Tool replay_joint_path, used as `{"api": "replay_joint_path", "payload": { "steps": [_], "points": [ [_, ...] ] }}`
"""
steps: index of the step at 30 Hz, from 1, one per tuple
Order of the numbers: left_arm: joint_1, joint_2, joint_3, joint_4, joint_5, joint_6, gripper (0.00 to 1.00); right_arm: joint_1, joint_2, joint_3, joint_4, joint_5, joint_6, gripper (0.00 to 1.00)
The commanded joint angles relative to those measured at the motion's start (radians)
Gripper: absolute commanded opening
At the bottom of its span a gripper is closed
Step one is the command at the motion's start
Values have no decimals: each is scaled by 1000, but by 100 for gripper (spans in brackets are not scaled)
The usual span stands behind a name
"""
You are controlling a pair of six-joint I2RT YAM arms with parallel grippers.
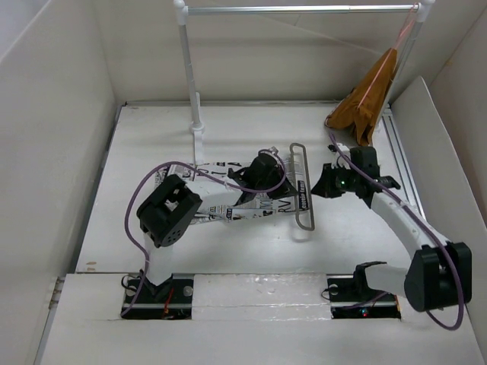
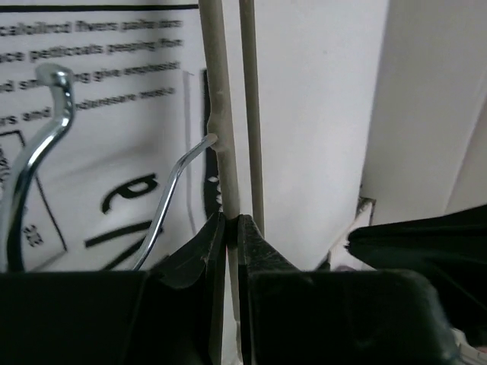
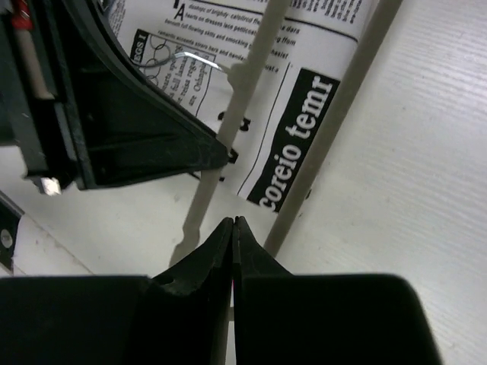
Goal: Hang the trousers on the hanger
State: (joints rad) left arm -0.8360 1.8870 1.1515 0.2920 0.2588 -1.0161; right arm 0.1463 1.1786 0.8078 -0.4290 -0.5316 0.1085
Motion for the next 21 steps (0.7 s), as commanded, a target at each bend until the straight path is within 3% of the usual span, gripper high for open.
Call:
{"api": "replay_joint_path", "payload": {
  "steps": [1, 6, 15, 21],
  "points": [
    [2, 46, 13, 96, -52, -38, 0, 18, 77, 74, 128, 34, -6, 8],
    [21, 99, 8, 125, -67, -67, 0, 41, 259, 125, 190, 88, -15, 35],
    [21, 129, 17, 125, -76, -56, 0, 98, 455, 191, 220, 258, 6, 53],
    [12, 126, 4, 130, -70, -53, 0, 150, 521, 200, 225, 303, 11, 52]
  ]
}}
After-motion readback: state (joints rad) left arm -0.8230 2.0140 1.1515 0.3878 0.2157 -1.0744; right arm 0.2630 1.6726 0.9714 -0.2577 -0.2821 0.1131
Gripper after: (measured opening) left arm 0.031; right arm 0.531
